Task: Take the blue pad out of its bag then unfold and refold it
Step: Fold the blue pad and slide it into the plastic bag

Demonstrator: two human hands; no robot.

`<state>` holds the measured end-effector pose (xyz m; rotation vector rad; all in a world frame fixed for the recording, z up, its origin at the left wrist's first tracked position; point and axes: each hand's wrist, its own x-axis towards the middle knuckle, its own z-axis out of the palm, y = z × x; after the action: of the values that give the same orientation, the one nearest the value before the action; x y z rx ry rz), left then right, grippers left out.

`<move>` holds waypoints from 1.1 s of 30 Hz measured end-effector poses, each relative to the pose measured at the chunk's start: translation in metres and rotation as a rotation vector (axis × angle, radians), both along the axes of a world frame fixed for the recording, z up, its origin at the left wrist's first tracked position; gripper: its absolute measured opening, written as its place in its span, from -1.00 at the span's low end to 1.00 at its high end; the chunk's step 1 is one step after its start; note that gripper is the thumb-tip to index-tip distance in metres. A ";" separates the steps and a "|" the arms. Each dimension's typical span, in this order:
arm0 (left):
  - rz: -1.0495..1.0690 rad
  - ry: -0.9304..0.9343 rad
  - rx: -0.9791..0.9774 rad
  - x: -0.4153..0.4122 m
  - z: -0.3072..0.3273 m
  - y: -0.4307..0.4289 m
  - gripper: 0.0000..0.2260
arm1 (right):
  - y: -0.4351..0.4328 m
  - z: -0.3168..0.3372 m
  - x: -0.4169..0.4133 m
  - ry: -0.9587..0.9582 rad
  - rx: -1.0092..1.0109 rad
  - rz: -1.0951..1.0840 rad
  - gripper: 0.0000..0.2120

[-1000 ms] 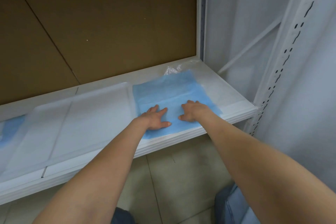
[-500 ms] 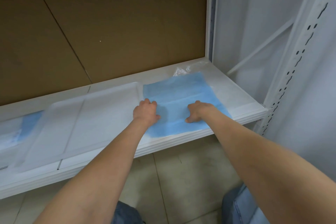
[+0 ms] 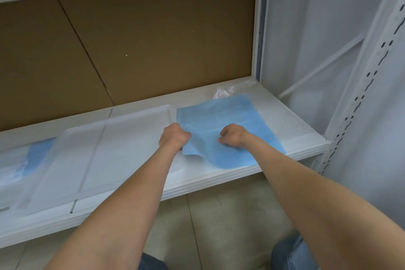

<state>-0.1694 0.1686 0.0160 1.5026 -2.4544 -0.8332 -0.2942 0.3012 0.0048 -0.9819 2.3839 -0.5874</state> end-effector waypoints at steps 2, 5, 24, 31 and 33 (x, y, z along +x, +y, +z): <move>-0.030 0.132 0.030 -0.013 0.007 0.002 -0.93 | -0.008 0.001 -0.005 -0.203 -0.184 -0.131 -0.76; -0.079 0.297 0.074 -0.034 0.016 0.011 -0.77 | -0.018 0.008 -0.008 -0.484 -0.386 -0.259 -0.73; -0.199 0.352 0.276 -0.110 -0.015 0.035 -0.94 | -0.007 -0.012 -0.089 -0.159 -0.402 -0.569 -0.69; -0.159 0.197 0.222 -0.109 -0.037 0.025 -0.64 | 0.002 -0.022 -0.097 -0.212 -0.322 -0.580 -0.57; -0.167 0.189 0.210 -0.111 -0.038 0.025 -0.63 | -0.002 -0.021 -0.098 -0.185 -0.319 -0.627 -0.69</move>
<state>-0.2805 0.1932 -0.0217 1.2221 -2.4381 -1.2371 -0.3918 0.2995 -0.0160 -0.2463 2.4525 -1.2536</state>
